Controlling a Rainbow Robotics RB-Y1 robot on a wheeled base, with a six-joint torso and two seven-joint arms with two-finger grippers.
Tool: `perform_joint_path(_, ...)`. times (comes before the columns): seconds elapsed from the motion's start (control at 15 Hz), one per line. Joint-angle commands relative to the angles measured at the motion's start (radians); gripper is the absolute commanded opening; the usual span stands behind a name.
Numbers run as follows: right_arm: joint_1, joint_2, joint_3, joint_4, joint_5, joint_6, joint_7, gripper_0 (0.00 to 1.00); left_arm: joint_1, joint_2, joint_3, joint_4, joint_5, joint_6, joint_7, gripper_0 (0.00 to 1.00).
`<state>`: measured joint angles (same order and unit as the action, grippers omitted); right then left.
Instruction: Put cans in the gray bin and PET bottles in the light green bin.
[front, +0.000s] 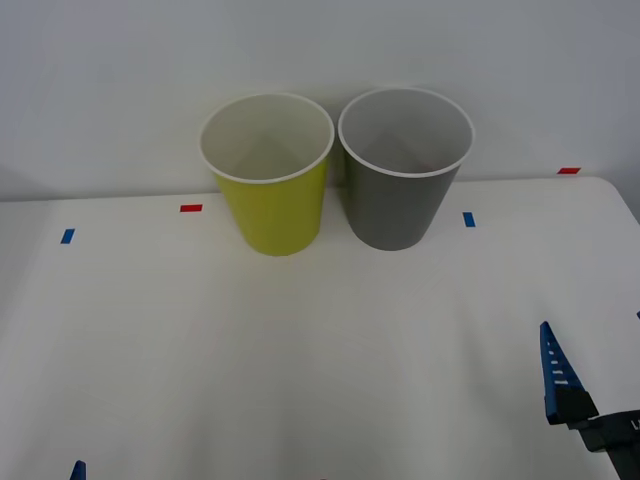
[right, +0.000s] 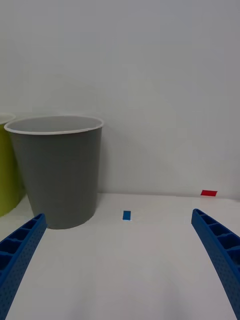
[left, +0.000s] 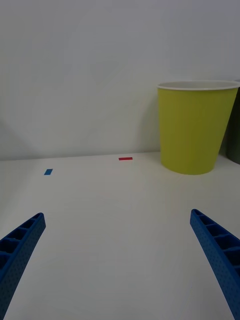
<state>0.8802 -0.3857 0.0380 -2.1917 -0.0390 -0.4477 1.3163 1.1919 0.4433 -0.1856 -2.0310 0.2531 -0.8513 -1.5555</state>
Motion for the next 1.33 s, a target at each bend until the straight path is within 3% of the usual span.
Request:
perform_joint_path(0.07, 0.114, -0.007, 0.008, 0.003, -0.029, -0.072, 0.014, 1.00, 0.000, 0.000, 0.000, 0.000, 0.000, 0.000, 0.000, 1.00)
perform_joint_path(0.33, 0.218, -0.015, 0.054, 0.003, -0.042, -0.154, 0.020, 1.00, 0.000, 0.000, 0.000, 0.000, 0.000, 0.000, 0.000, 1.00)
perform_joint_path(0.6, 0.279, -0.019, 0.097, 0.003, -0.033, -0.160, 0.023, 1.00, 0.000, 0.000, 0.000, 0.000, 0.000, 0.000, 0.000, 1.00)
perform_joint_path(1.33, 0.307, -0.009, 0.097, 0.003, -0.032, -0.164, 0.023, 1.00, 0.000, 0.000, 0.000, 0.000, 0.000, 0.000, 0.000, 1.00)
